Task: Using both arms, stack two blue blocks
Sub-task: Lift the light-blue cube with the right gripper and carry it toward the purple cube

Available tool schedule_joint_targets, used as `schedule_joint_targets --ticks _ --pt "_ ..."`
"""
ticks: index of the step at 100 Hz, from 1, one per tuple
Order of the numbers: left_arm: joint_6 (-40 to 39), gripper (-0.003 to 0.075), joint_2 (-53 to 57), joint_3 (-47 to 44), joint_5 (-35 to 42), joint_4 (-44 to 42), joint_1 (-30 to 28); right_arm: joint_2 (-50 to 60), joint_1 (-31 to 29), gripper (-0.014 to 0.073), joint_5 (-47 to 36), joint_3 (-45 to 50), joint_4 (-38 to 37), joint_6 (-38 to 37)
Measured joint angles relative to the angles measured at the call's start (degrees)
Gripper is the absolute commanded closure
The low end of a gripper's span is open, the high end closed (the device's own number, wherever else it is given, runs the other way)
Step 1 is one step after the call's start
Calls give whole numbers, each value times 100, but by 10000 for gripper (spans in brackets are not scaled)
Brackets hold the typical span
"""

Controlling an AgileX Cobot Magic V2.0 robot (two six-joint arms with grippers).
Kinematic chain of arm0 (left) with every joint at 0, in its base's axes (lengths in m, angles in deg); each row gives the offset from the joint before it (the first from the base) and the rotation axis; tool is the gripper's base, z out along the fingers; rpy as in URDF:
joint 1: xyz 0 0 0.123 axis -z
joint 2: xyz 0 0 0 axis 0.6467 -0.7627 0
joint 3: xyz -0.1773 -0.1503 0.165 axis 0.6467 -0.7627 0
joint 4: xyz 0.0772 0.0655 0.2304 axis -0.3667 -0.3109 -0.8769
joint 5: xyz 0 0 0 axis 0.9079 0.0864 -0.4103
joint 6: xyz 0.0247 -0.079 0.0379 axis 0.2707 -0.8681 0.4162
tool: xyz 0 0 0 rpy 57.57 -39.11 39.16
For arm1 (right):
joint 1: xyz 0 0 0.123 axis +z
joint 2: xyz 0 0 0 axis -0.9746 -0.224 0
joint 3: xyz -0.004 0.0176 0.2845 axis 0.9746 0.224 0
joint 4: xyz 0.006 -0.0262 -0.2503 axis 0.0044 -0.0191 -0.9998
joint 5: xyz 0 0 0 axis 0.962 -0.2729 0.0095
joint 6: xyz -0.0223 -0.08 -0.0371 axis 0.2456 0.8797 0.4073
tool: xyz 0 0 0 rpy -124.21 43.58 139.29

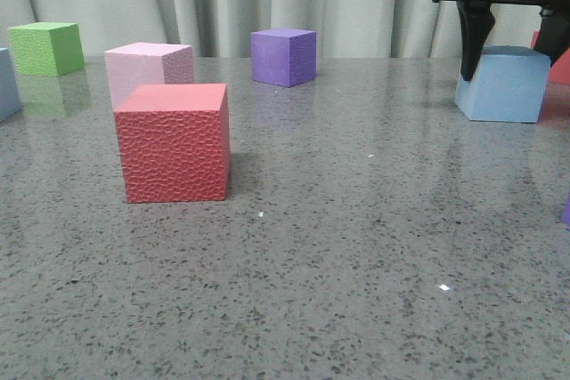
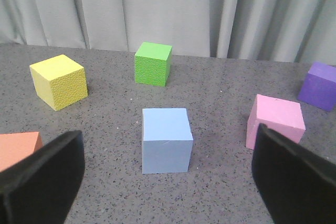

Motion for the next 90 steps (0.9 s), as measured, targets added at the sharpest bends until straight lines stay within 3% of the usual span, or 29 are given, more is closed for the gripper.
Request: schedule_joint_targets --ticks 61,90 --pt "0 101 0 0 0 0 0 0 43 302 265 -138 22 12" --pt "0 101 0 0 83 0 0 0 754 302 558 -976 31 -433"
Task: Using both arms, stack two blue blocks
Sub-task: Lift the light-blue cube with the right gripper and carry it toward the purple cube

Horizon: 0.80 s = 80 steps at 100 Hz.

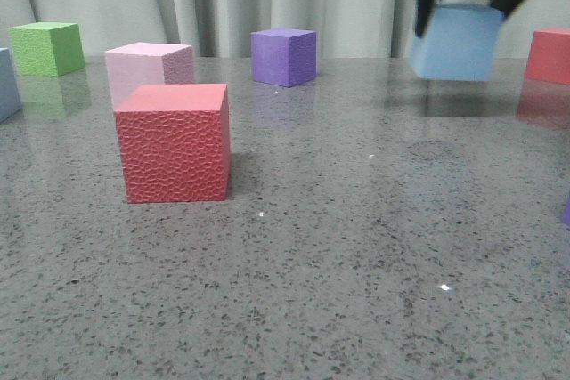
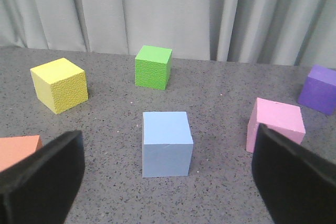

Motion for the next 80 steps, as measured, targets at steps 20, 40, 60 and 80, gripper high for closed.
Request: schedule_joint_targets --ticks 20,40,60,80 --pt "0 101 0 0 44 0 0 -51 727 302 38 -374 21 -441" --pt "0 101 0 0 44 0 0 -457 1325 302 69 -701 35 -688" --pt "0 101 0 0 44 0 0 -944 1726 302 83 -1236 47 -1058" --pt "0 101 0 0 44 0 0 -1364 1795 302 83 -1646 47 -1370"
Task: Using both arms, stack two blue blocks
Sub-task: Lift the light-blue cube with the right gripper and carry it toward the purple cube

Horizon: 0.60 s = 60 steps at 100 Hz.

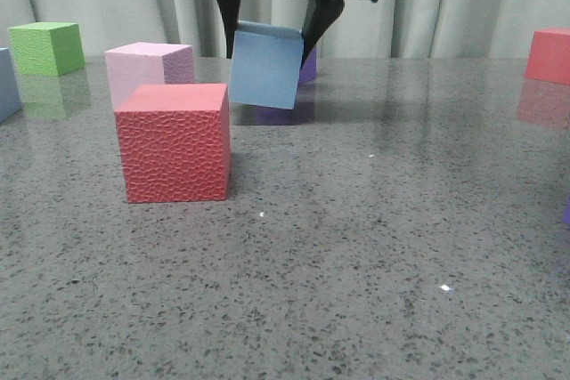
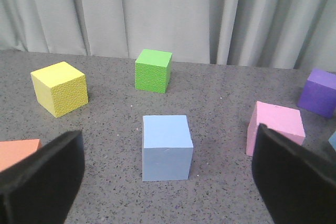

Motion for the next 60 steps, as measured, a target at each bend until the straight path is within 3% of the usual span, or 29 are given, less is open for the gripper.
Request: schedule_joint_targets --ticks 60 --pt "0 101 0 0 0 0 0 -120 0 302 0 -35 0 -146"
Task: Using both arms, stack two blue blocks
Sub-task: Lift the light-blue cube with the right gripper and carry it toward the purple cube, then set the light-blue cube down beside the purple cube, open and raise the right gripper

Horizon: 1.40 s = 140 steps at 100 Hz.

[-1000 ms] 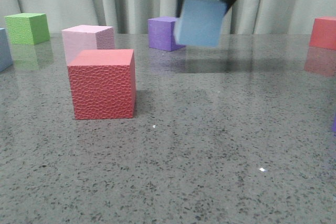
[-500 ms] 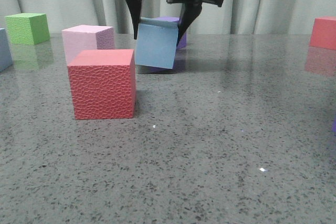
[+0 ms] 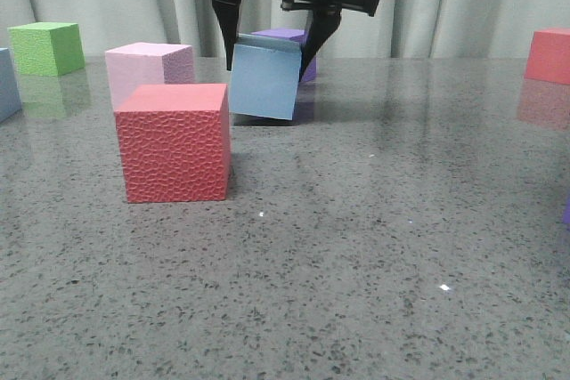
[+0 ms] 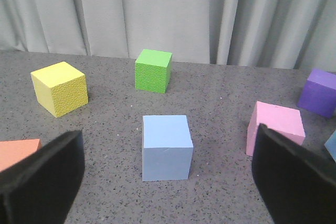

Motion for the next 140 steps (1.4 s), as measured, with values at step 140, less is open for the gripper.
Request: schedule_joint_targets --ticks 140 --pt "0 101 0 239 -85 61 0 746 0 54 21 -273 -335 379"
